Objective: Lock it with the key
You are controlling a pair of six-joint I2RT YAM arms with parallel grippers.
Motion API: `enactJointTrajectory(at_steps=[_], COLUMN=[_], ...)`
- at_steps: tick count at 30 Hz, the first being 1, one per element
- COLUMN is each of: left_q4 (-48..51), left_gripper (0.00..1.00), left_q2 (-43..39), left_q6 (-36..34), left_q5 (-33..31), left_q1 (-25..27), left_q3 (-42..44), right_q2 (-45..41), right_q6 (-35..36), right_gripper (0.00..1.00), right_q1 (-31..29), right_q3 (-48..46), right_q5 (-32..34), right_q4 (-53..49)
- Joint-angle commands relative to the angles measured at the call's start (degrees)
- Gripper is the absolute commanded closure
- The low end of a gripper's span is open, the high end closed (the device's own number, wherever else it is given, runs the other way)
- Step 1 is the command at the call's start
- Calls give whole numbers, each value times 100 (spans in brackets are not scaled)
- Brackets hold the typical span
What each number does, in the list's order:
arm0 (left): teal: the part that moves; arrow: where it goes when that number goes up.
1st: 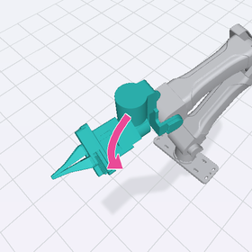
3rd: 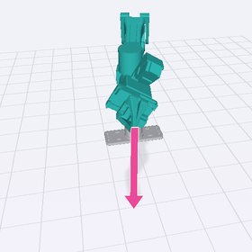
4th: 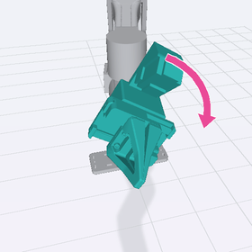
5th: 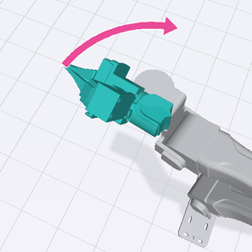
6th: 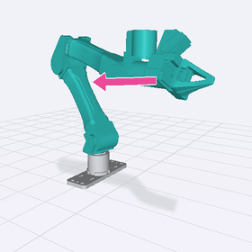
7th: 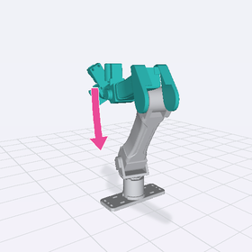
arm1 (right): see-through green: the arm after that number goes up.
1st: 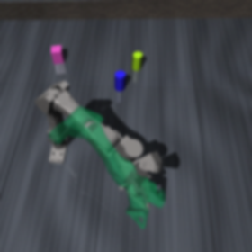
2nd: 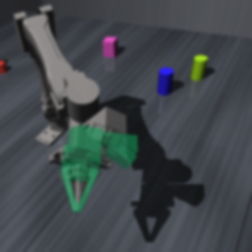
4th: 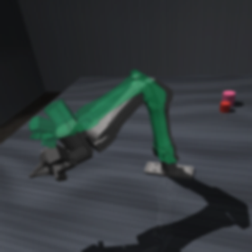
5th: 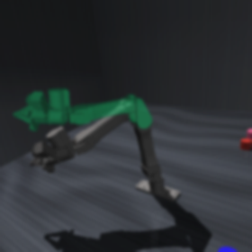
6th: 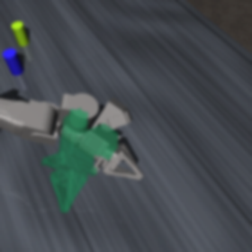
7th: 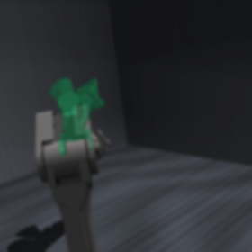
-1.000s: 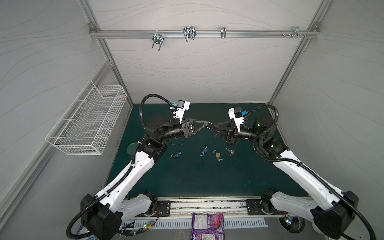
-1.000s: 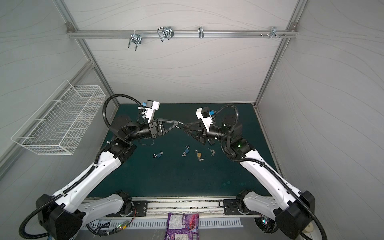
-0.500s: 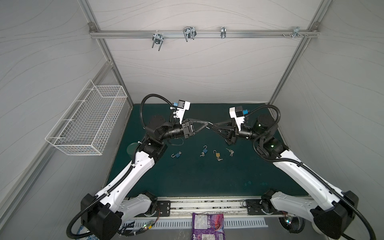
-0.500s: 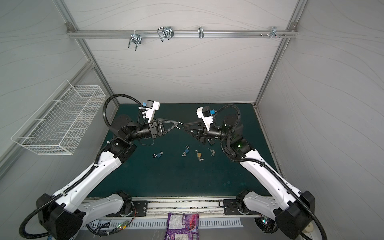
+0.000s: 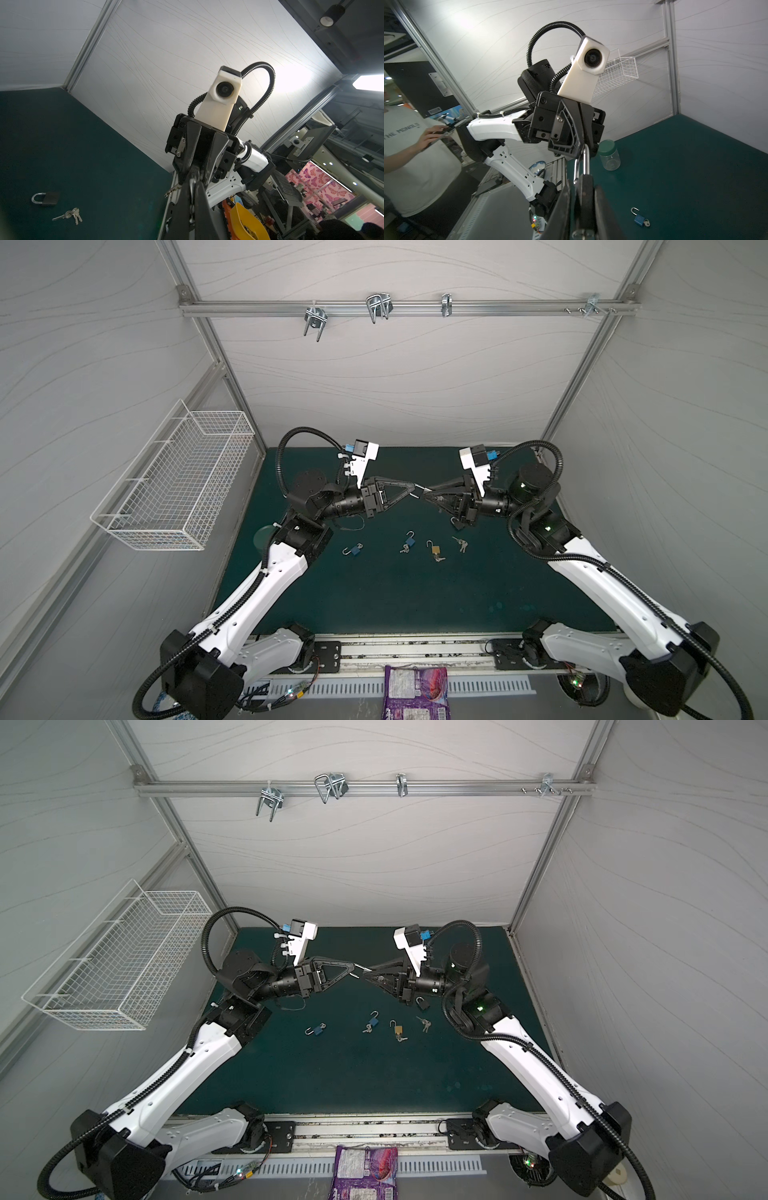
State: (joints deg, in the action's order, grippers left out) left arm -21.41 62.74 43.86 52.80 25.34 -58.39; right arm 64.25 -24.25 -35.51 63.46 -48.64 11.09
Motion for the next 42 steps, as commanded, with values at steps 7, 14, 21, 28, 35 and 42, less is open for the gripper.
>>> enactJointTrajectory(at_steps=[7, 14, 21, 28, 35, 42], left_q4=[855, 860, 648, -36, -69, -197], left_gripper=[100, 100, 100, 100, 100, 100], left_q2=[-271, -258, -444, -389, -368, -342], left_q6=[-1182, -1179, -822, -230, -187, -87], left_q5=[269, 180, -221, -274, -263, -236], left_q1=[128, 216, 162, 32, -3, -8], left_q3=[-656, -541, -333, -267, -266, -208], right_q2=[150, 119, -191, -308, -368, -355], right_q6=[-629, -691, -38, -1, -19, -268], right_gripper=[100, 100, 84, 61, 68, 59], right_q1=[-289, -318, -341, -343, -342, -343], right_q3=[624, 501, 163, -80, -141, -207], right_q5=[-457, -81, 264, 413, 693, 855], right_q4=[-497, -265, -286, -138, -75, 385])
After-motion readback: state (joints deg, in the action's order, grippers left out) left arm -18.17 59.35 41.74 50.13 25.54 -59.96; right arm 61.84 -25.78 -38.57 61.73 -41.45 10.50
